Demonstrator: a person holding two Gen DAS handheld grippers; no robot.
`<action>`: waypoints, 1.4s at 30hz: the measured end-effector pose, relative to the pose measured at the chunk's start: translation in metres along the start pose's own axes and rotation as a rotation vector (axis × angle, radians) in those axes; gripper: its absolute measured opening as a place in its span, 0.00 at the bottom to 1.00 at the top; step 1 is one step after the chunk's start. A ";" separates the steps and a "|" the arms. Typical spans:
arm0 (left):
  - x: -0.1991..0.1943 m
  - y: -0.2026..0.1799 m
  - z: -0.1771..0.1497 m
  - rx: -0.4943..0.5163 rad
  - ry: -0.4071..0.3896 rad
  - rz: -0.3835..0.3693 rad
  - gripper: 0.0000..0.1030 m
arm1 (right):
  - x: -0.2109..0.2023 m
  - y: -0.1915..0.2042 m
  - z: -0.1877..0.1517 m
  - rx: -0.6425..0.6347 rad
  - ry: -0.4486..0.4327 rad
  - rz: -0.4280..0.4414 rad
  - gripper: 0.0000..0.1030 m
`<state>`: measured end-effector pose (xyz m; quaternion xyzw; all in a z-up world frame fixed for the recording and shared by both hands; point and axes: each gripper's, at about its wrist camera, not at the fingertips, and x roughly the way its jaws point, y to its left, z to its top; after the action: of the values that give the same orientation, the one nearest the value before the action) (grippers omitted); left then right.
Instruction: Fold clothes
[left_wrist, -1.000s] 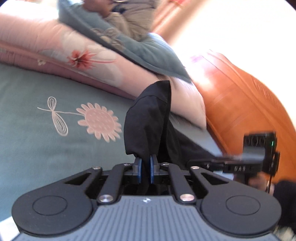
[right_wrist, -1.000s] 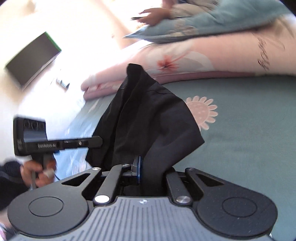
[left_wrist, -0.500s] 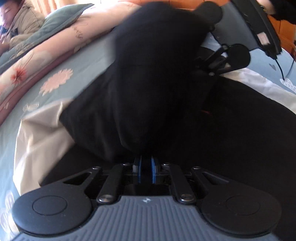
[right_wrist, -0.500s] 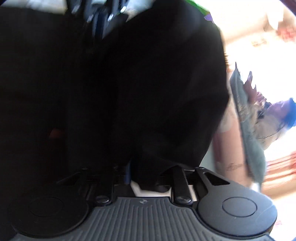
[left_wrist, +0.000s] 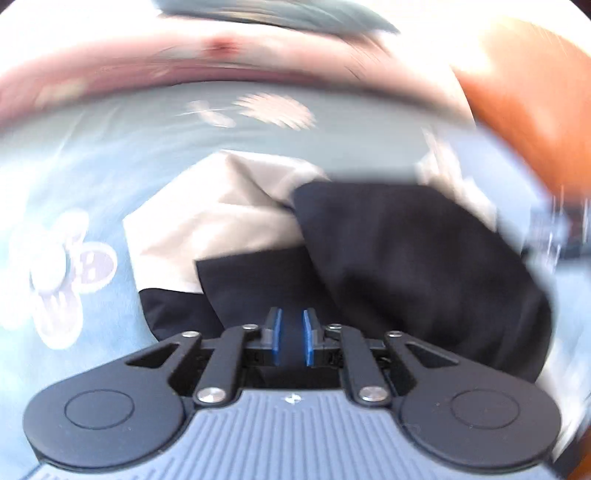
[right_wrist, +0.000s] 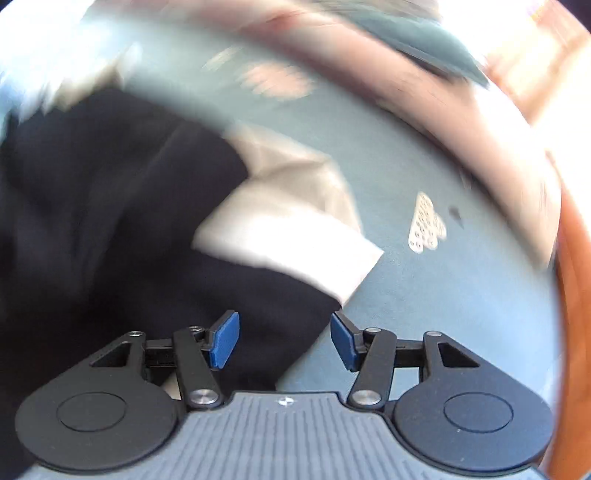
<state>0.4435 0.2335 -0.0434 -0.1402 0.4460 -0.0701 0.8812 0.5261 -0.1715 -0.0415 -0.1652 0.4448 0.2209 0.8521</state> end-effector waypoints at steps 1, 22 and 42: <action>0.003 0.011 0.008 -0.084 -0.019 -0.030 0.19 | 0.001 -0.014 0.011 0.125 -0.029 0.064 0.58; 0.134 0.023 0.076 -0.279 0.004 -0.301 0.23 | 0.136 -0.040 0.074 0.618 -0.041 0.567 0.26; 0.073 -0.056 0.041 0.095 0.026 -0.288 0.51 | 0.053 0.059 0.053 0.058 -0.037 0.567 0.50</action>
<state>0.5199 0.1700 -0.0587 -0.1600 0.4287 -0.2185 0.8619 0.5589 -0.0842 -0.0613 -0.0059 0.4638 0.4405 0.7686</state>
